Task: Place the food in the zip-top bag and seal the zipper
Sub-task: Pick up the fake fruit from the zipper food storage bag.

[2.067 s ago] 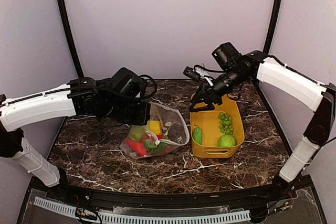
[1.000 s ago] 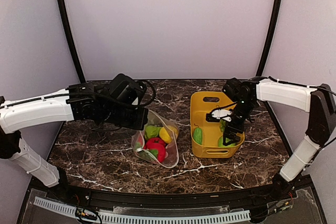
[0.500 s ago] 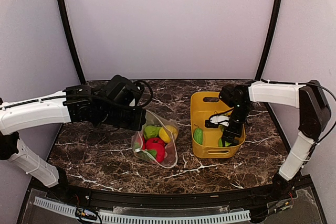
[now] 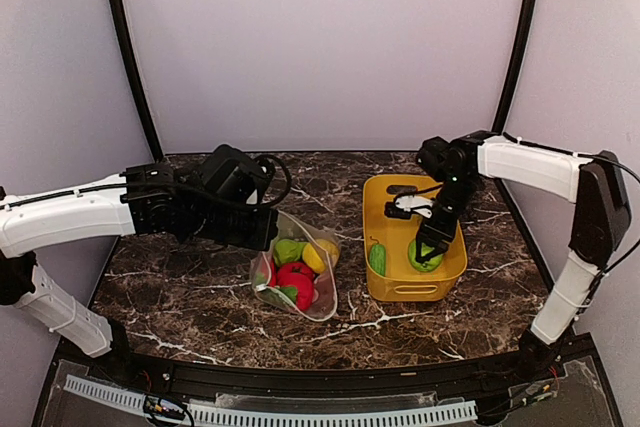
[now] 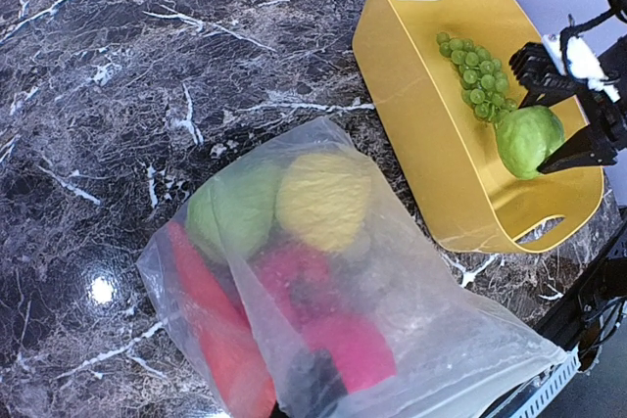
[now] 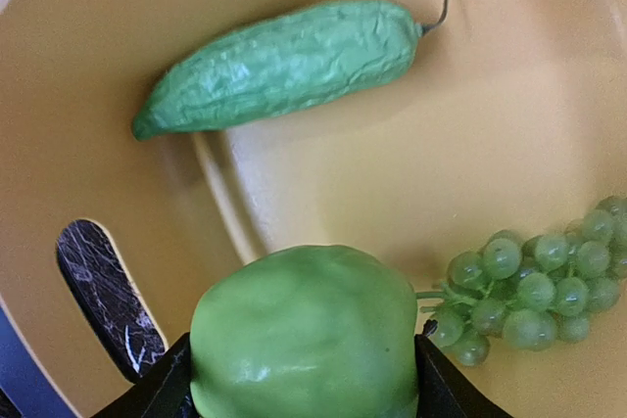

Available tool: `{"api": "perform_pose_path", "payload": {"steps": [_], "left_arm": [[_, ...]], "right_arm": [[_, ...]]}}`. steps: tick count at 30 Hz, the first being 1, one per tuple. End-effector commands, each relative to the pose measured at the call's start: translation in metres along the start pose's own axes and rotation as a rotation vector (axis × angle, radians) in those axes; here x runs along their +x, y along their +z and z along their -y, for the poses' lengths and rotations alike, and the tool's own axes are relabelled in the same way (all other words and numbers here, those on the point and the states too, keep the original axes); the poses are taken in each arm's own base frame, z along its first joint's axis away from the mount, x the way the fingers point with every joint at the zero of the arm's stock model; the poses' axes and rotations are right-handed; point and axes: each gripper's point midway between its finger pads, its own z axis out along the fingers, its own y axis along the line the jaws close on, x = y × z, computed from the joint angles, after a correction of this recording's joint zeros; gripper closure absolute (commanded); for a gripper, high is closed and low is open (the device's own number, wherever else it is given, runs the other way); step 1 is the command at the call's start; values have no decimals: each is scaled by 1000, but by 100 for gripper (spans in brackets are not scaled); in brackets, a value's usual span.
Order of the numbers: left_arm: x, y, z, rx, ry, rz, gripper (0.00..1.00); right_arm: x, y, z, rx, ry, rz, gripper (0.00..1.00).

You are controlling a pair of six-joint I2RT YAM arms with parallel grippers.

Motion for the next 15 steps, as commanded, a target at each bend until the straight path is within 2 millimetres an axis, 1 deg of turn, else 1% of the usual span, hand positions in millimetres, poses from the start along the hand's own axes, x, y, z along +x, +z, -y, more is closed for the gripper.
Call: {"api": "perform_pose_path", "payload": {"steps": [1,4,9,12,15], "left_arm": [[-12,-8,1,5,-19,31,99],[-15,-8,1,4,-25,32,99],[-19,-5,5,14,-54,34,99],[-22,-3,7,15,-65,32,99],[-23,1,7,4,-76,24,99]], "right_arm": [[-27,-47,-11,-1,-12,148,52],[-43,-72,-18,0,-42,241,53],[-73,-120,-37,-9,-123,434,53],[-91,-145,-55,-45,-182,544,53],[-105,-158,-81,-122,-241,610,52]]}}
